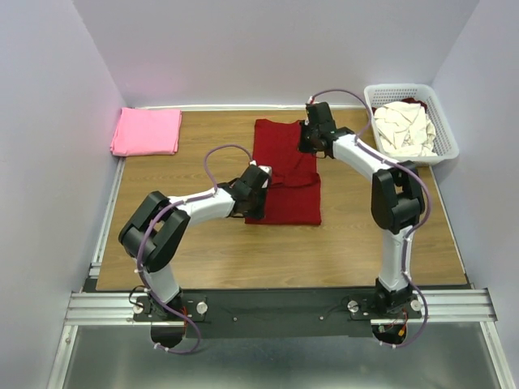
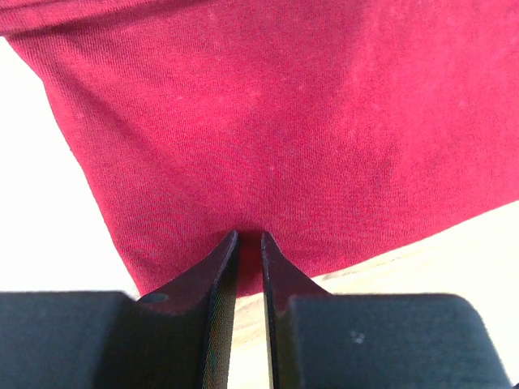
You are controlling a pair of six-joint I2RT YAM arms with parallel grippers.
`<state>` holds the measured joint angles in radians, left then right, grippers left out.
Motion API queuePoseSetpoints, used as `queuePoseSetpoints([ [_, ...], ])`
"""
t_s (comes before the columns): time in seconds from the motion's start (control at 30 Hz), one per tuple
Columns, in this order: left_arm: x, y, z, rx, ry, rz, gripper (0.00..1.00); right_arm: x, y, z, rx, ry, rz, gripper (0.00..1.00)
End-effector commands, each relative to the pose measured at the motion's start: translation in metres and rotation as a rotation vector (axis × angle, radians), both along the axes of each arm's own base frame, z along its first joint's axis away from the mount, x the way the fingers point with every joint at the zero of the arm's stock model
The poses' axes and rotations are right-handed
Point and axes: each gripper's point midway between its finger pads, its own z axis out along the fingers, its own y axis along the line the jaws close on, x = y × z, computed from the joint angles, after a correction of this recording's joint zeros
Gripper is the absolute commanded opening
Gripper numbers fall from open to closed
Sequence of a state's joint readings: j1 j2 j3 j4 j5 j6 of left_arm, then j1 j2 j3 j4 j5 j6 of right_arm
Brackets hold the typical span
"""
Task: Fold and stack the t-shirts
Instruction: Fold the tshirt
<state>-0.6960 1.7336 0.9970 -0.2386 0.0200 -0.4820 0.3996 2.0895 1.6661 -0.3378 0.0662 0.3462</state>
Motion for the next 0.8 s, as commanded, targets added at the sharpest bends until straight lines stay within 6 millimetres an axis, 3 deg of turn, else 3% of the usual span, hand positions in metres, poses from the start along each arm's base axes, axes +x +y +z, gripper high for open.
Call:
queuePoseSetpoints([
  [0.0, -0.021, 0.011, -0.006, 0.032, 0.068, 0.000, 0.25, -0.036, 0.039, 0.018, 0.116, 0.015, 0.193, 0.18],
  [0.03, -0.021, 0.011, -0.007, 0.028, 0.069, 0.002, 0.25, -0.055, 0.038, 0.004, 0.121, 0.052, 0.211, 0.18],
  [0.07, -0.022, 0.011, -0.006, 0.022, 0.069, -0.001, 0.25, -0.063, 0.044, 0.006, 0.144, 0.035, 0.236, 0.18],
  [0.1, -0.022, 0.010, -0.006, 0.020, 0.068, -0.004, 0.25, -0.075, 0.049, 0.023, 0.182, 0.011, 0.270, 0.18],
  [0.13, -0.023, 0.011, -0.006, 0.017, 0.071, -0.004, 0.25, -0.089, 0.048, 0.010, 0.194, 0.039, 0.276, 0.18],
  [0.2, -0.023, 0.010, -0.006, 0.014, 0.069, -0.005, 0.25, -0.106, 0.052, 0.016, 0.216, 0.039, 0.294, 0.18],
  [0.37, -0.023, 0.009, -0.006, 0.010, 0.069, -0.005, 0.25, -0.137, 0.047, -0.018, 0.204, 0.119, 0.282, 0.18],
  [0.53, -0.023, 0.010, -0.005, 0.010, 0.069, -0.007, 0.25, -0.139, 0.030, -0.049, 0.120, 0.146, 0.235, 0.18],
  [0.77, -0.024, 0.011, -0.005, 0.017, 0.069, -0.002, 0.25, -0.124, 0.021, -0.066, 0.039, 0.137, 0.201, 0.18],
])
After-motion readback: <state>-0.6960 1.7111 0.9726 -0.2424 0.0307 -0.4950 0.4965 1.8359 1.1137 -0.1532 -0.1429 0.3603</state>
